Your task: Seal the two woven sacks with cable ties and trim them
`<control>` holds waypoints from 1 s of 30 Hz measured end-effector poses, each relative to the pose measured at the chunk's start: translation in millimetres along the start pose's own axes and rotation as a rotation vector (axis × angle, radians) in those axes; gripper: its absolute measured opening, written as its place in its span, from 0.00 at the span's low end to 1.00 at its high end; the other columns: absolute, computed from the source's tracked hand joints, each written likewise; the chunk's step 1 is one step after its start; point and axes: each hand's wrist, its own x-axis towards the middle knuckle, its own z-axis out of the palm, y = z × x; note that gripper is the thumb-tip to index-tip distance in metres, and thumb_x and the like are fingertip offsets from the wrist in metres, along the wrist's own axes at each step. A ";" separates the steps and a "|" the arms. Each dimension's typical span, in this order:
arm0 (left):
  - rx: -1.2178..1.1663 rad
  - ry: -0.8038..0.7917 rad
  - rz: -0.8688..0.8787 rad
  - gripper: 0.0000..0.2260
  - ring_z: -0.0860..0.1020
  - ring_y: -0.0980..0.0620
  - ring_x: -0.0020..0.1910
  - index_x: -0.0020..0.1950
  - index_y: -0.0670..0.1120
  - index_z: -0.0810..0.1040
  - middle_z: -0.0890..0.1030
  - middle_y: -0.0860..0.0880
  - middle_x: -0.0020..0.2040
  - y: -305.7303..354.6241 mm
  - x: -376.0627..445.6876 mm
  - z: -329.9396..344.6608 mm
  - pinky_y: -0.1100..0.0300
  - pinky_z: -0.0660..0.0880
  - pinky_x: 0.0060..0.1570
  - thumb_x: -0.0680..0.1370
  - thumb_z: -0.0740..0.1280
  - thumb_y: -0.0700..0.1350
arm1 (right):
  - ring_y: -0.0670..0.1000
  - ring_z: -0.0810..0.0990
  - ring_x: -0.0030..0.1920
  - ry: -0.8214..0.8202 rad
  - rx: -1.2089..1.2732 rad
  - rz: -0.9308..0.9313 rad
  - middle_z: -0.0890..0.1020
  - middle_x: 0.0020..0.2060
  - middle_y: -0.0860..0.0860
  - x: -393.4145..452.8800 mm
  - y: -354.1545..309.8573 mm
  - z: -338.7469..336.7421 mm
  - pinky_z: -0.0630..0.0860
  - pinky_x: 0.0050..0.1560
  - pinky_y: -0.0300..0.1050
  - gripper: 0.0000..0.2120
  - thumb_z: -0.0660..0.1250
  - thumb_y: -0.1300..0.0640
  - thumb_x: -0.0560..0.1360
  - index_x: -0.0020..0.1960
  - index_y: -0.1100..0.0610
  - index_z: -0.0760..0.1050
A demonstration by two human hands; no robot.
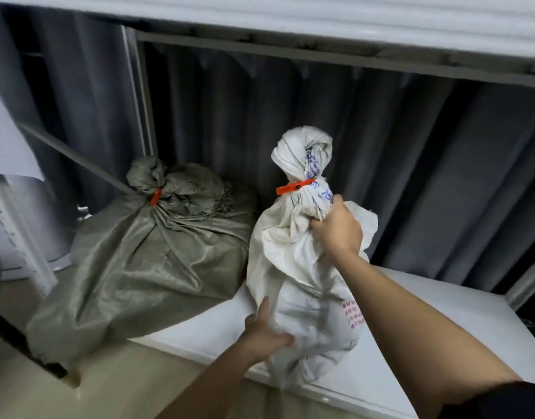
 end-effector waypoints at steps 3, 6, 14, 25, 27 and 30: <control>-0.012 0.026 0.031 0.43 0.54 0.46 0.76 0.76 0.61 0.41 0.46 0.42 0.78 1.6 26.0 9.6 0.61 0.68 0.59 0.72 0.69 0.53 | 0.63 0.78 0.54 -0.065 -0.004 -0.018 0.78 0.57 0.57 11.7 6.8 26.5 0.69 0.45 0.49 0.26 0.67 0.49 0.73 0.65 0.56 0.62; 0.090 0.117 0.059 0.40 0.56 0.44 0.76 0.76 0.58 0.45 0.43 0.45 0.78 7.3 45.2 13.9 0.55 0.68 0.65 0.73 0.68 0.55 | 0.63 0.74 0.62 -0.198 -0.153 -0.032 0.69 0.69 0.58 20.7 13.7 47.2 0.70 0.53 0.53 0.43 0.61 0.34 0.73 0.76 0.53 0.45; 0.441 0.965 0.492 0.20 0.78 0.42 0.52 0.53 0.42 0.70 0.74 0.41 0.55 30.3 62.1 8.4 0.54 0.78 0.45 0.65 0.70 0.48 | 0.62 0.66 0.70 0.147 -0.322 -0.358 0.56 0.77 0.55 17.6 49.2 77.4 0.69 0.62 0.60 0.32 0.55 0.40 0.78 0.77 0.49 0.48; 0.763 0.197 0.192 0.35 0.47 0.45 0.78 0.78 0.55 0.45 0.50 0.52 0.79 6.7 63.8 13.7 0.49 0.57 0.72 0.76 0.60 0.58 | 0.60 0.45 0.77 -0.625 -0.386 -0.169 0.37 0.77 0.47 18.1 63.5 86.4 0.50 0.73 0.63 0.35 0.56 0.46 0.79 0.76 0.40 0.36; 0.725 0.233 0.197 0.33 0.48 0.46 0.77 0.78 0.53 0.48 0.50 0.50 0.79 14.9 55.9 10.3 0.50 0.57 0.72 0.77 0.60 0.57 | 0.60 0.46 0.77 -0.527 -0.368 -0.208 0.40 0.78 0.49 10.7 60.9 76.5 0.52 0.73 0.63 0.33 0.56 0.45 0.79 0.77 0.42 0.40; 0.692 0.300 0.192 0.30 0.53 0.46 0.76 0.77 0.49 0.54 0.55 0.46 0.77 31.1 38.0 3.7 0.51 0.59 0.70 0.78 0.59 0.57 | 0.59 0.51 0.76 -0.331 -0.402 -0.287 0.50 0.77 0.53 -10.2 57.8 55.6 0.58 0.71 0.60 0.30 0.57 0.45 0.78 0.76 0.47 0.50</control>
